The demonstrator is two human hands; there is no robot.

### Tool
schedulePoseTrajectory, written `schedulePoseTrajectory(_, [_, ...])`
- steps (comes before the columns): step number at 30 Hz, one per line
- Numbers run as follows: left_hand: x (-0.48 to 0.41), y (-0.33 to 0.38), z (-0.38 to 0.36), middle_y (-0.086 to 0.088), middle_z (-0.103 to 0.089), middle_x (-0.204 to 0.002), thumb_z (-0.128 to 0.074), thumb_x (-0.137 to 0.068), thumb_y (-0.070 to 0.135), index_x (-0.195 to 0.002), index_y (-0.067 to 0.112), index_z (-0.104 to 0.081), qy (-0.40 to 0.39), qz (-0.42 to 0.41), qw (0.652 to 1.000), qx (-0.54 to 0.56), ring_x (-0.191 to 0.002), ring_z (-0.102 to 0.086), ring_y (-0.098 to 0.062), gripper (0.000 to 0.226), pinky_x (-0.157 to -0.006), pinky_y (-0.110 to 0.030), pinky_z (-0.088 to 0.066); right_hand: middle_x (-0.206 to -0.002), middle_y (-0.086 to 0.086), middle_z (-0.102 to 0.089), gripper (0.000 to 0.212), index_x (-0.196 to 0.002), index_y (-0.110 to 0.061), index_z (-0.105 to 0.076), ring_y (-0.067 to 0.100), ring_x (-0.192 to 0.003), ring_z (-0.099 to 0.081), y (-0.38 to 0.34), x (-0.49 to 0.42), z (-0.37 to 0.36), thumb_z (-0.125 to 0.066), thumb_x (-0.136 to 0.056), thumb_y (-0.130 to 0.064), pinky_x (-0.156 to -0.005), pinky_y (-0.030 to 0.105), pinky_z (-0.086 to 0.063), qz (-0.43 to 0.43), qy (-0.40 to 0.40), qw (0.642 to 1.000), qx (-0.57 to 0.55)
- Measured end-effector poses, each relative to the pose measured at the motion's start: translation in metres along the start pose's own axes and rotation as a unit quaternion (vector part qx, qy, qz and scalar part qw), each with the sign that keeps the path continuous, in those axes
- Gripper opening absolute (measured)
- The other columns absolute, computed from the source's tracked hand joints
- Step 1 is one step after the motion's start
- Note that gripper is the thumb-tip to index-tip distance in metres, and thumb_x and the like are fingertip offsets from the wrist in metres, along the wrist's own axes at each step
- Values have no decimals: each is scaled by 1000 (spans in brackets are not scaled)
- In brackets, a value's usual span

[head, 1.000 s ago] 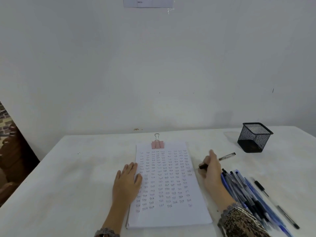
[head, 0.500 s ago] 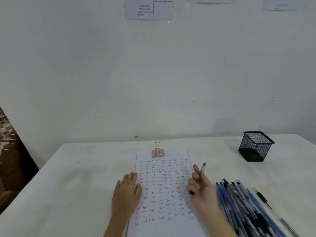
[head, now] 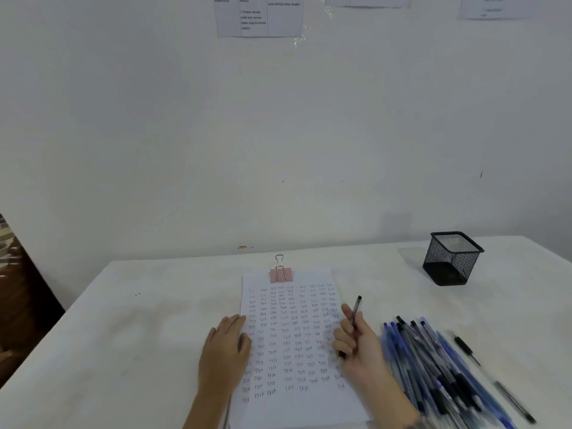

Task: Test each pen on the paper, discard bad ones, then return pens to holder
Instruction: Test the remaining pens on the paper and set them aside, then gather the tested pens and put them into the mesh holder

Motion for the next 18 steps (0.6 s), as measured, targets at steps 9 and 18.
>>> schedulePoseTrajectory(9, [31,15,-1,-5,-51,-135,-31,-85,37,-127,13,-54,6,12,1000,-12,-127,-45,-26,54,-108,-44,-31,-67,7,-49,19,-93,-1,-62,16,-49,-45,-71,51,-1,-47,-97,-12,-45,27,-39,54,43,898,435])
schedulePoseTrajectory(18, [73,136,-30,13,-17,-152,3,-65,55,-144,28,-21,-98,-109,988,55,-141,-10,-6,86,-108,-18,4,-98,10,-63,22,-99,-12,-60,24,-84,-53,-150,68,33,-53,-92,-32,-71,31,-42,197,251,568,758])
Point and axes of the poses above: each hand's wrist, its own x-axis away from the middle knuckle, its own z-axis out of the back of the hand, y = z × x, the point moved 5 cm from there along -x, towards the middle knuckle
